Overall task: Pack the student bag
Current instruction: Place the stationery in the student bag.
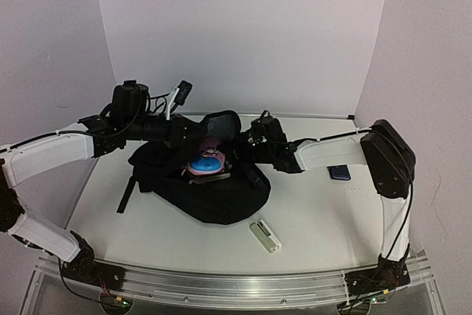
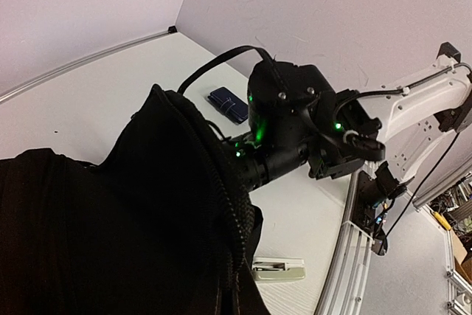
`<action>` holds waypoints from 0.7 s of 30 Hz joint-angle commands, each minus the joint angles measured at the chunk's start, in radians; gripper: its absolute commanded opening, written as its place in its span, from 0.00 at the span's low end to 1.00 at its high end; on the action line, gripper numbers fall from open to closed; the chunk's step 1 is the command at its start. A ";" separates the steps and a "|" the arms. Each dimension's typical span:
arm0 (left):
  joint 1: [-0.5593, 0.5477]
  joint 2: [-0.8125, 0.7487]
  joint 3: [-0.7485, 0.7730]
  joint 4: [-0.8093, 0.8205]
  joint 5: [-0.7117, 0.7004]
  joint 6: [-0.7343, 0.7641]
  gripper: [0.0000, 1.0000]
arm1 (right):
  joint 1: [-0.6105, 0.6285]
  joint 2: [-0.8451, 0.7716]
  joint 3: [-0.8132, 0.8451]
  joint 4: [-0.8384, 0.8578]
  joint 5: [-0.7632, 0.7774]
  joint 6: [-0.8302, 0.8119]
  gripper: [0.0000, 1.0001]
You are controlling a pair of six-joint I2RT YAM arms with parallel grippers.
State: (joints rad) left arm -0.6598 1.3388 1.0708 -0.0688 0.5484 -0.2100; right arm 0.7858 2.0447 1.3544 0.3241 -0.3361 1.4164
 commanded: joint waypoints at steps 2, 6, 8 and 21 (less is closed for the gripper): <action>-0.006 0.009 0.047 0.099 0.063 -0.028 0.00 | 0.075 0.087 0.145 0.142 0.311 -0.007 0.00; -0.006 0.011 0.037 0.119 0.064 -0.048 0.00 | 0.128 0.158 0.220 0.180 0.449 -0.059 0.00; -0.006 0.008 0.028 0.128 0.053 -0.064 0.00 | 0.144 0.200 0.275 0.205 0.471 -0.111 0.00; -0.006 -0.025 -0.005 0.042 -0.154 -0.126 0.00 | 0.151 -0.083 -0.028 0.162 0.512 -0.307 0.76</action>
State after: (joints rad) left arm -0.6621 1.3561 1.0708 -0.0351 0.4427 -0.3175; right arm 0.9404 2.1920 1.4689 0.4493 0.1107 1.1959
